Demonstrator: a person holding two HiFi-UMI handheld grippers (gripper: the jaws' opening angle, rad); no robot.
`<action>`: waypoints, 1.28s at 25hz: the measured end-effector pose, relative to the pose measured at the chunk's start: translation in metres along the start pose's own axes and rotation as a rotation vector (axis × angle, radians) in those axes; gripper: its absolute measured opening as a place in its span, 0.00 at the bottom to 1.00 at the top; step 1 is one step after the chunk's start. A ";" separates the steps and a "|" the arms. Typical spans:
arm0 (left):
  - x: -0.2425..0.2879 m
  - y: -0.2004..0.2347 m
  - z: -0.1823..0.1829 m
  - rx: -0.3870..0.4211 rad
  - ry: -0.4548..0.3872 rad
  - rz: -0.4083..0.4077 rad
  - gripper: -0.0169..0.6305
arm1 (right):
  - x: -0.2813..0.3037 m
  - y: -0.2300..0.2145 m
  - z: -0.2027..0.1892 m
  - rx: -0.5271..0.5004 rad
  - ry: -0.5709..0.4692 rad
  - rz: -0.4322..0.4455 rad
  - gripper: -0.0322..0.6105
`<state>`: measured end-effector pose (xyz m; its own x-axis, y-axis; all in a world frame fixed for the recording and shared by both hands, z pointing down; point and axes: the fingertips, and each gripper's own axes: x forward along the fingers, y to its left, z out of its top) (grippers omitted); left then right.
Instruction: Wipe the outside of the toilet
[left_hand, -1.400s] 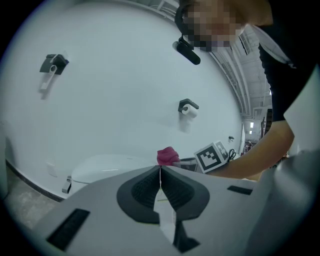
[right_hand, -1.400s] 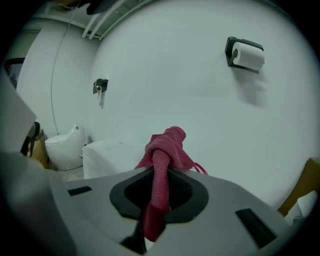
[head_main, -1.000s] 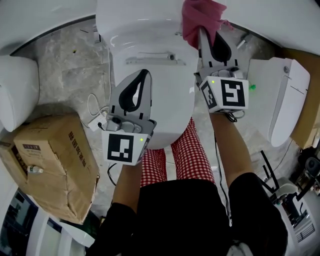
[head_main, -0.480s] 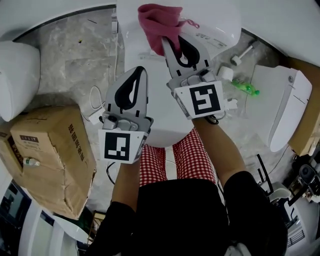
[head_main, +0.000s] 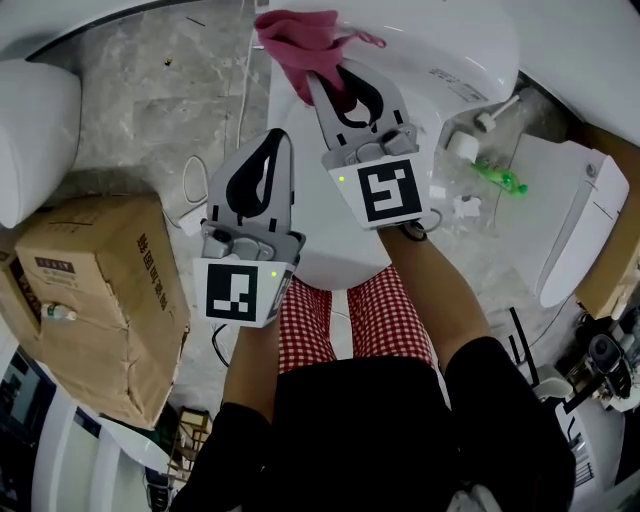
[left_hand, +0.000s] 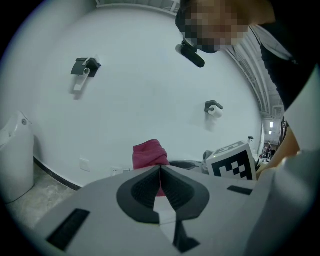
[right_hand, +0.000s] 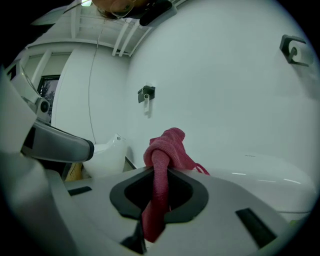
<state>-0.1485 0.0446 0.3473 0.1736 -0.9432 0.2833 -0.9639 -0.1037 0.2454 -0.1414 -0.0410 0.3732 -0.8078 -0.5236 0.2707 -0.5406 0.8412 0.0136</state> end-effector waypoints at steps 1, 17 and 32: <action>-0.001 0.004 -0.001 -0.001 0.002 0.003 0.04 | 0.005 0.004 -0.003 0.001 0.009 0.006 0.14; -0.011 0.040 -0.015 -0.013 0.057 0.020 0.04 | 0.053 -0.003 -0.041 0.140 0.069 -0.072 0.14; 0.006 0.010 -0.017 0.011 0.075 -0.031 0.04 | 0.024 -0.042 -0.047 0.226 0.061 -0.165 0.14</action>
<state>-0.1534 0.0430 0.3667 0.2181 -0.9130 0.3446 -0.9598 -0.1369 0.2449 -0.1267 -0.0825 0.4244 -0.6929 -0.6358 0.3402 -0.7075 0.6904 -0.1508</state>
